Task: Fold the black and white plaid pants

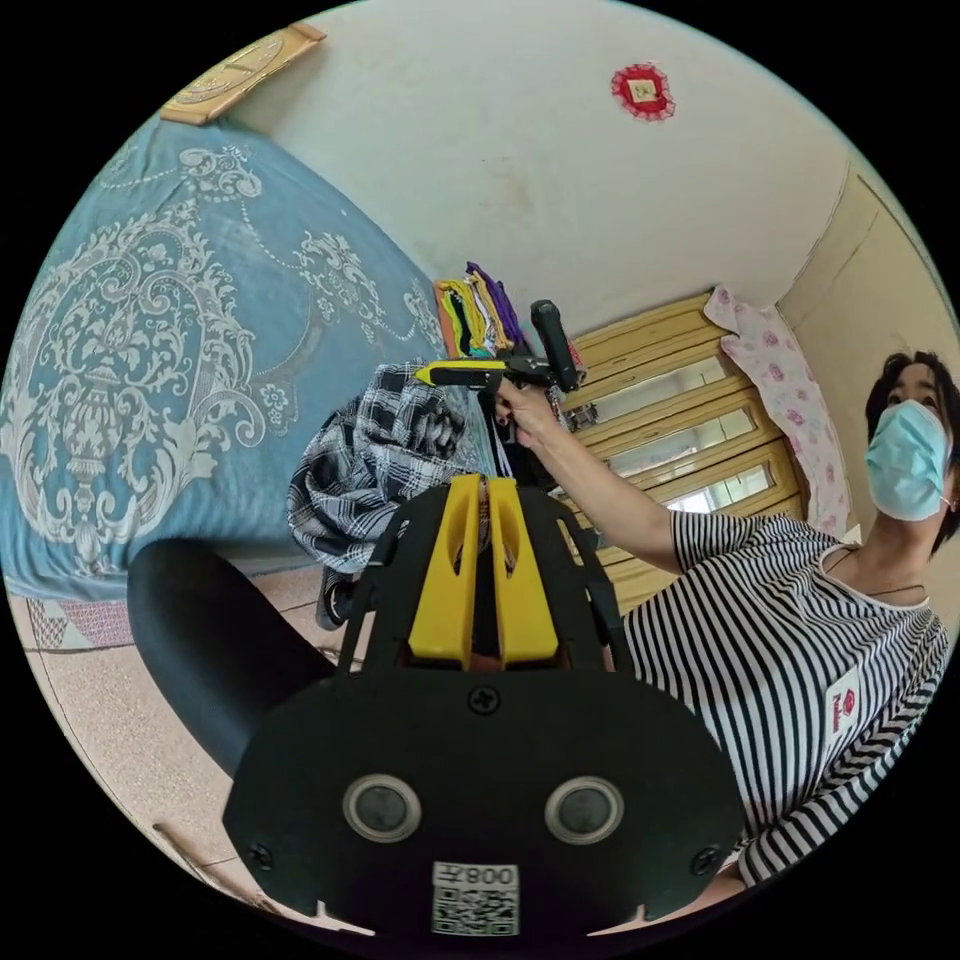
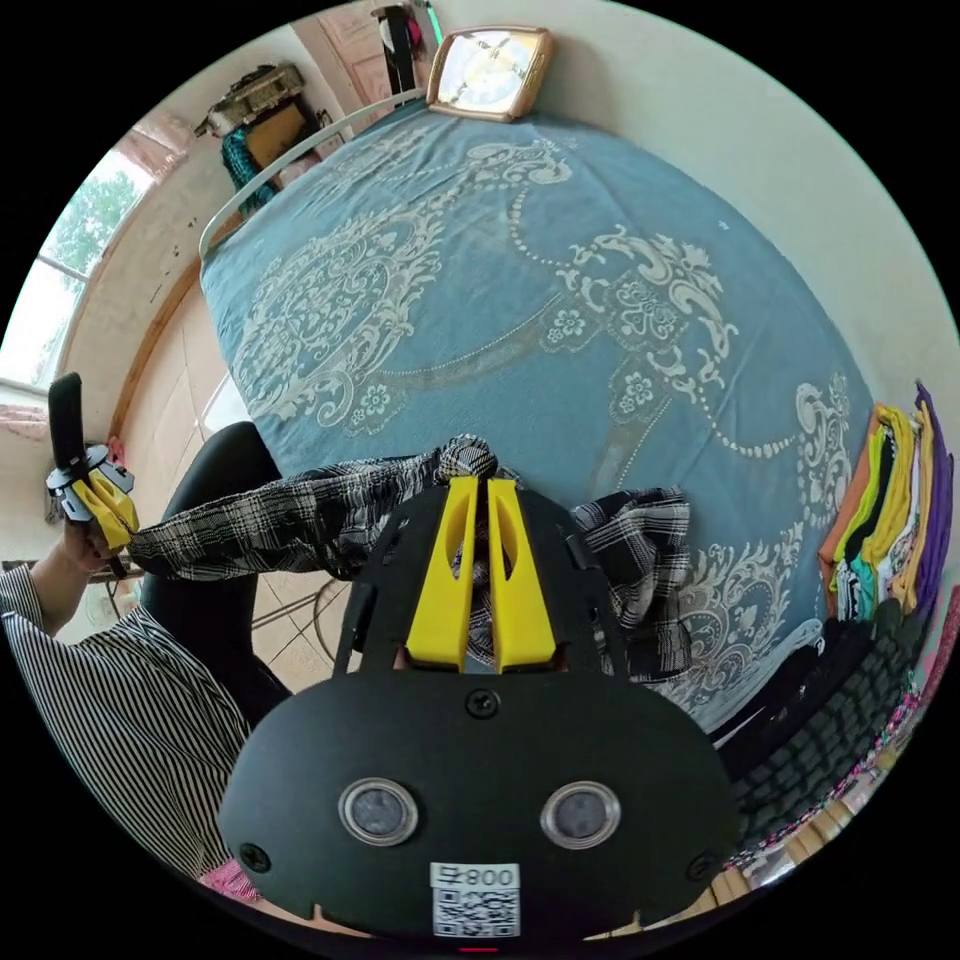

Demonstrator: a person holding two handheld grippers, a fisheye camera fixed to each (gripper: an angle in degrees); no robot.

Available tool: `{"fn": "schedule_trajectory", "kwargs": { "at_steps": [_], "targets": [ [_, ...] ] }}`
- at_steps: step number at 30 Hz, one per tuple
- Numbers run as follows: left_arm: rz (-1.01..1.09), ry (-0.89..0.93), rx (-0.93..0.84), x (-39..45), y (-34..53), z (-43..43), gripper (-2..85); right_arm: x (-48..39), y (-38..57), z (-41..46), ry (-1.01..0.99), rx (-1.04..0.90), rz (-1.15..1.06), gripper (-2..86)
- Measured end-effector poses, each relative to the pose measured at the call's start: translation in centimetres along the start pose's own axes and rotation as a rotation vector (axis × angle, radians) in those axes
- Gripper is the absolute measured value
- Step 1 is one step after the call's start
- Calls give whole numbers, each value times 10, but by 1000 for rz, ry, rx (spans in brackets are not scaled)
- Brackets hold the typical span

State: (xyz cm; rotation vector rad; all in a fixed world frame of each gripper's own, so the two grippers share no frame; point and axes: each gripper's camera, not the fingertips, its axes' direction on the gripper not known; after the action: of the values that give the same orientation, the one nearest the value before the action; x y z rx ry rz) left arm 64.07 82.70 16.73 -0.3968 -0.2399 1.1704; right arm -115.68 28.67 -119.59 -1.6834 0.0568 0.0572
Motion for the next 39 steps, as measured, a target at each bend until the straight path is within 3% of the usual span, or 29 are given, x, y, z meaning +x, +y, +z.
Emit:
{"fn": "schedule_trajectory", "kwargs": {
  "at_steps": [11,18,23,25,29,32,39],
  "targets": [
    [305,82,292,41,-51,-76,15,-20,69,-236,108,632,106,11],
    [446,-121,520,56,-98,-158,14,-98,-13,-324,193,893,-58,19],
    [269,-402,679,12,-127,-225,17,-149,-163,-303,141,783,-186,40],
    [121,-495,719,-22,-128,-240,20,-171,-244,-248,146,601,-224,53],
    [-245,-659,625,-118,-110,-242,32,-181,-303,-138,230,348,-192,50],
    [-412,-602,615,-163,-81,-224,42,-151,-276,-68,175,305,-159,47],
    [-379,-364,382,-182,-87,-128,57,6,-48,65,-78,190,206,45]
  ]
}}
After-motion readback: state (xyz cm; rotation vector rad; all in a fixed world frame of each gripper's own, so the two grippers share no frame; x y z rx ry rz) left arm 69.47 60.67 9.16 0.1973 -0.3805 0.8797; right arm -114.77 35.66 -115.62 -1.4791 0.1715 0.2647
